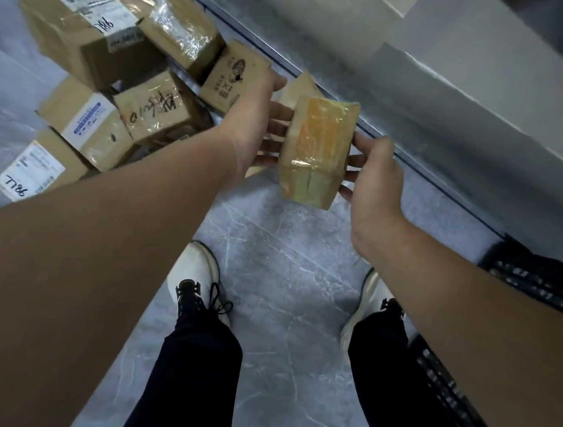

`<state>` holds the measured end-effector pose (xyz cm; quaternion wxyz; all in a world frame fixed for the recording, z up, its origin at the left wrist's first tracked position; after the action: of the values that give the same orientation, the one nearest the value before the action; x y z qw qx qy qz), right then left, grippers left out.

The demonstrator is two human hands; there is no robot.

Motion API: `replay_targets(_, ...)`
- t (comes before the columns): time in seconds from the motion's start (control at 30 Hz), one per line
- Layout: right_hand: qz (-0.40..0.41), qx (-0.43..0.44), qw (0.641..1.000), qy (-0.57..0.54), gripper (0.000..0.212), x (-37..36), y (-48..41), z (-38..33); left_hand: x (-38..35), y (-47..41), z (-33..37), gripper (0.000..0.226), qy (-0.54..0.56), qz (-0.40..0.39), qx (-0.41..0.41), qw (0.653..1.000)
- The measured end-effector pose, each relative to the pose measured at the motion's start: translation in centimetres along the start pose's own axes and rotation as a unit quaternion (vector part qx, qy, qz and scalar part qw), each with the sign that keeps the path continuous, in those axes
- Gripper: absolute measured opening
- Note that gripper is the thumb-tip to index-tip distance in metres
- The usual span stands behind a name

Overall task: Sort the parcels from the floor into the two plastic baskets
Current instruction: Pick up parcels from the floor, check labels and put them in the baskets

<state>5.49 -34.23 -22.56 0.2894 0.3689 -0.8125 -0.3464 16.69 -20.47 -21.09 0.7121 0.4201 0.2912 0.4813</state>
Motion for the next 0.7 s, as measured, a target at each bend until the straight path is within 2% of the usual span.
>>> replay_targets(0.3, -0.015, 0.018, 0.997, -0.069, 0.030, -0.1, 5.5, -4.5, 1.0, 6.3, 2.9, 0.063, 0.005, 0.000, -0.040, 0.999)
replay_targets(0.33, -0.006, 0.015, 0.997, -0.075, 0.033, -0.2, 6.4, -4.7, 1.2, 7.1, 2.8, 0.063, 0.012, -0.004, -0.043, 0.999)
replay_targets(0.47, 0.010, 0.005, 0.994, -0.113, 0.069, -0.8, 9.5, -5.3, 2.0, 10.2, 2.5, 0.065, 0.030, -0.006, -0.064, 0.997)
replay_targets(0.57, 0.023, 0.018, 0.992, -0.122, 0.061, -1.0, 11.6, -5.6, 2.4, 12.7, 2.8, 0.059, 0.035, 0.008, -0.080, 0.996)
replay_targets(0.7, 0.031, 0.038, 0.990, -0.134, 0.047, -2.1, 13.7, -6.1, 2.7, 15.3, 4.0, 0.054, 0.039, -0.028, -0.101, 0.994)
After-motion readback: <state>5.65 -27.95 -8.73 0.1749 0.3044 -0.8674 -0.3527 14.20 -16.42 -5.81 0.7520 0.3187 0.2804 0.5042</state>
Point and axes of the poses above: each hand's wrist, its own y-axis away from the middle knuckle, its own x-axis out of the back of the hand, z = x × y, the point moved 5 cm from there along -y, towards the middle knuckle, and after that the axes turned 2 degrees about y, right-handed, at the moved point
